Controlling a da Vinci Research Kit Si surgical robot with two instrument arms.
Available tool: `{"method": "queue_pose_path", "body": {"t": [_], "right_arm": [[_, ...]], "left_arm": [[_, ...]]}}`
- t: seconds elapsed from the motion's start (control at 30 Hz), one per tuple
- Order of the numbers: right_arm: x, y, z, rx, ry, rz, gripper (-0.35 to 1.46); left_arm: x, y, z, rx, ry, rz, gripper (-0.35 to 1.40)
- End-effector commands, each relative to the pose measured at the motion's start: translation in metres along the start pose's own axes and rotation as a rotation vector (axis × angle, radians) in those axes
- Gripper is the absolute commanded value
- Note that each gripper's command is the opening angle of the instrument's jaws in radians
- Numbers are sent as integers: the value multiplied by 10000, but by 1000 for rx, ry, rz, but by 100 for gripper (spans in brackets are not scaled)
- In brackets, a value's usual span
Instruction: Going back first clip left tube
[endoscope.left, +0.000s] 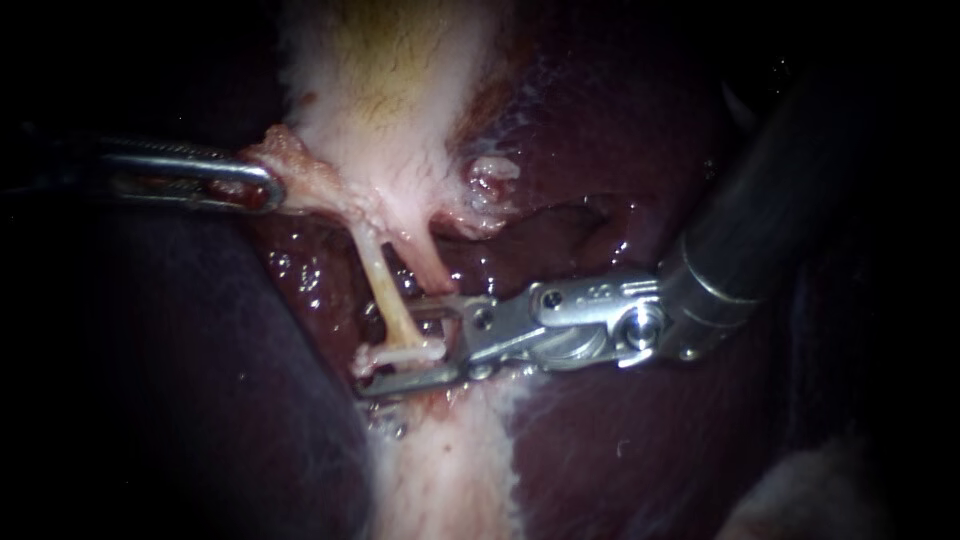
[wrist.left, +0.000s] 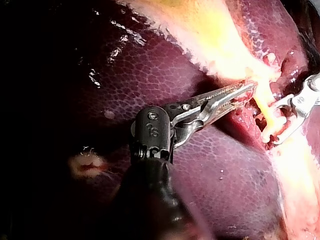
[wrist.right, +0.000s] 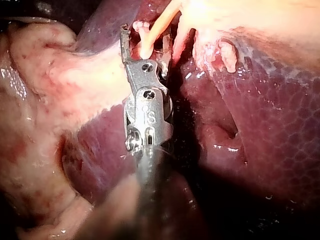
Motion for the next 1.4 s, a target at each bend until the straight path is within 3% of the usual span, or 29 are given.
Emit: {"method": "queue_pose_path", "body": {"t": [0.03, 0.4, 0.87, 1.4], "right_arm": [[2, 0, -4, 2, 0, -12, 50], [11, -1, -82, -1, 7, -156, 50], [10, -4, -173, -8, 11, -173, 50], [7, -3, -191, -1, 3, -178, 50]], "left_arm": [[0, 0, -1, 0, 0, 0, -35], [-1, 0, -3, -2, -1, 0, -35], [-1, -1, -5, -2, -1, 1, -35], [-2, -4, -4, -2, -1, 1, -35]]}}
